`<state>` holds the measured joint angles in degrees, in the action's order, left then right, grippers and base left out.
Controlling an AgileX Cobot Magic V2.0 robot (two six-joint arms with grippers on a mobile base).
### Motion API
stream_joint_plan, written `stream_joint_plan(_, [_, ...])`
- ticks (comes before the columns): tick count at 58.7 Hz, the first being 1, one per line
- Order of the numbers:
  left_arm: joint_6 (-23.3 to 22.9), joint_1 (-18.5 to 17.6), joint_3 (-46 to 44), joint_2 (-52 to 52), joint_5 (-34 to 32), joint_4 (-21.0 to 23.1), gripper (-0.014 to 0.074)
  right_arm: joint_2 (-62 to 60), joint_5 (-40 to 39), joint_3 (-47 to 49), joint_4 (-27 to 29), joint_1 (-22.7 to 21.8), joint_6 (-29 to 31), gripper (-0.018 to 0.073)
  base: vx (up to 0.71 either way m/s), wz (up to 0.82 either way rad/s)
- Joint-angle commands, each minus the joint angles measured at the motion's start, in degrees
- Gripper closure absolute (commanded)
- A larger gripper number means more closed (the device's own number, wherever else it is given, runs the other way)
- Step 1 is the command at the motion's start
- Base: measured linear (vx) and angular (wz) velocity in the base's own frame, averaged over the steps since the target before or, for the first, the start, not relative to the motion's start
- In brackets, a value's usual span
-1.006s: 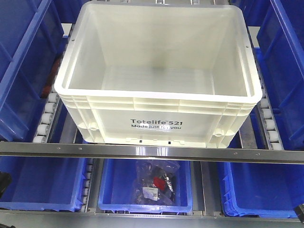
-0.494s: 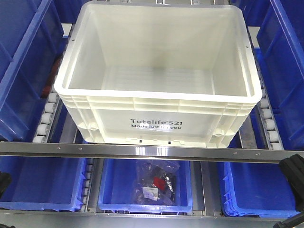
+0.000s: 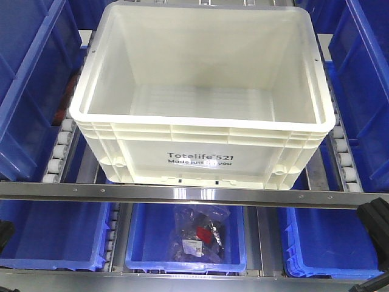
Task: Place moving items into box and shelve
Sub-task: 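Withdraw both open grippers away from the crate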
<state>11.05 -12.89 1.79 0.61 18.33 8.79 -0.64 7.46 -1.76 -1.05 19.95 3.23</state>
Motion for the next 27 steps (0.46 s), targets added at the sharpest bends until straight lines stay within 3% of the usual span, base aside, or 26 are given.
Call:
stream_joint_plan(1, [-0.47,-0.33,0.45,-0.02,-4.02,0.5,0.0603,-0.79,-4.67,-0.18,-0.62,-0.1,0.18,0.0568,0.0,0.0])
stream_joint_plan(27, [-0.47,-0.33,0.45,-0.02,-4.02,0.5,0.0603,-0.79,-4.67,-0.18,-0.57,-0.1,0.18,0.0568,0.0,0.0])
